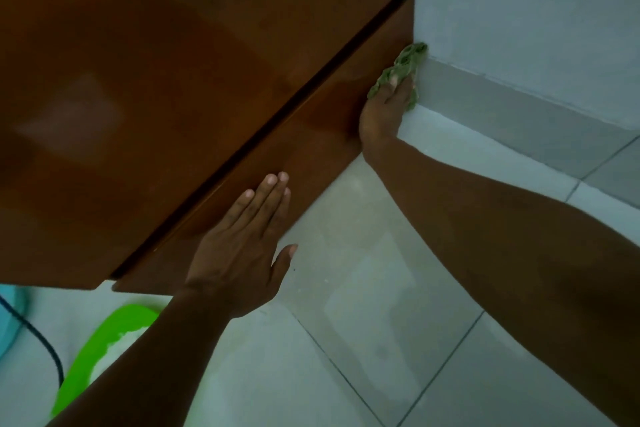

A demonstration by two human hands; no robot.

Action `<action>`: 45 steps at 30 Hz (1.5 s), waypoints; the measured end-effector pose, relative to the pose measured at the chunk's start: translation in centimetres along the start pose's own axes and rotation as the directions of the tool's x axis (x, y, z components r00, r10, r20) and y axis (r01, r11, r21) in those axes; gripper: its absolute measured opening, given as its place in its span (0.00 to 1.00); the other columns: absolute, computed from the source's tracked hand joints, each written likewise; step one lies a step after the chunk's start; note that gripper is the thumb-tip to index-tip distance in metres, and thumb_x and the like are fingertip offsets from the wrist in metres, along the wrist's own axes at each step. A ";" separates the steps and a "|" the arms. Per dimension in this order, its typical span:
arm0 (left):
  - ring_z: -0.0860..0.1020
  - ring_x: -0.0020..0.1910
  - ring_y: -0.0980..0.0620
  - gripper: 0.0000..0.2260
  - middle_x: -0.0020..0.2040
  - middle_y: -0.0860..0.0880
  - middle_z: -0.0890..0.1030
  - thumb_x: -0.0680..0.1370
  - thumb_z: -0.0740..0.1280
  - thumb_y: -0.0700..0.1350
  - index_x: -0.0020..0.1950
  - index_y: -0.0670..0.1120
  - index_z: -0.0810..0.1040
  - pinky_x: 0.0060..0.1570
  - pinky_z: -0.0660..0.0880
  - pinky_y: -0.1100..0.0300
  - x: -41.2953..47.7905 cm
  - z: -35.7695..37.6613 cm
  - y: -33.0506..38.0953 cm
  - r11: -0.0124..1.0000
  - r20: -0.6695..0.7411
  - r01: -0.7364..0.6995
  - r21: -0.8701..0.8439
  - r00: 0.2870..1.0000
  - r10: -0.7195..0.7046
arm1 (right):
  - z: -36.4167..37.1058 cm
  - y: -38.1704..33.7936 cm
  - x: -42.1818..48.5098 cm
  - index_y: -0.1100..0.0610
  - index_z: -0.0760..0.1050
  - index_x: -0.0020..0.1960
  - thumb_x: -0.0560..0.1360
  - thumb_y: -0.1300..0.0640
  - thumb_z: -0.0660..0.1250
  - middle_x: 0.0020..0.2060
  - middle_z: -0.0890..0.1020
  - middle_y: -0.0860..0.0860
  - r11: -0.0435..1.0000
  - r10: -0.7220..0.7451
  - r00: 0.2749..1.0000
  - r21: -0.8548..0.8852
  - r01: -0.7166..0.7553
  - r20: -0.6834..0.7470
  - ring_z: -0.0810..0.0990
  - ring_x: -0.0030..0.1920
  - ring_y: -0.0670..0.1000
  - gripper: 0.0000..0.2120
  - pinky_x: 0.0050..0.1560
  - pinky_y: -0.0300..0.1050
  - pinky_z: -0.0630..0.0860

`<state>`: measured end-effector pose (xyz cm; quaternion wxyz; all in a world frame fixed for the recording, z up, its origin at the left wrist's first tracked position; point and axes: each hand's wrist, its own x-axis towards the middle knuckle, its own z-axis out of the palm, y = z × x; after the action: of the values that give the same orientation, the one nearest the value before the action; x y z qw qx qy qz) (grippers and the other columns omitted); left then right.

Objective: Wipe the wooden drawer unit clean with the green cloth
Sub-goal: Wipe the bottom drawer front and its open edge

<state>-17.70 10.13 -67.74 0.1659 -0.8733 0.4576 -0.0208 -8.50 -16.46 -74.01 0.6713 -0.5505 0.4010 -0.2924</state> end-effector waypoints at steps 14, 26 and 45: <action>0.51 0.81 0.44 0.32 0.82 0.39 0.52 0.77 0.57 0.44 0.80 0.36 0.55 0.77 0.55 0.46 -4.5 -1.1 -1.2 0.999 -0.026 0.026 0.039 0.999 -0.025 | -4.9 1.1 -13.2 0.59 0.76 0.61 0.80 0.62 0.61 0.54 0.82 0.55 0.998 0.006 0.973 0.055 0.007 -0.230 0.79 0.54 0.52 0.12 0.56 0.42 0.74; 0.55 0.81 0.43 0.32 0.81 0.39 0.55 0.76 0.53 0.46 0.80 0.37 0.57 0.76 0.51 0.48 -10.5 -1.4 -3.0 0.996 0.018 0.034 0.080 0.999 -0.036 | 1.2 8.3 -30.9 0.43 0.60 0.78 0.75 0.28 0.52 0.78 0.65 0.49 0.935 0.211 0.839 0.146 -0.323 0.502 0.67 0.76 0.51 0.36 0.74 0.56 0.68; 0.50 0.81 0.43 0.35 0.82 0.39 0.52 0.73 0.55 0.41 0.80 0.36 0.54 0.77 0.52 0.46 -7.0 -0.6 -1.5 0.998 -0.012 0.058 0.021 0.998 -0.058 | 2.6 2.5 -10.9 0.53 0.44 0.82 0.86 0.49 0.46 0.82 0.47 0.53 1.000 0.021 0.996 0.014 -0.023 0.084 0.46 0.81 0.54 0.26 0.80 0.53 0.47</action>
<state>-20.72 16.41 -65.93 0.1717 -0.8842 0.4329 -0.0353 -11.91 -5.45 -73.92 0.6949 -0.5526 0.3764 -0.2647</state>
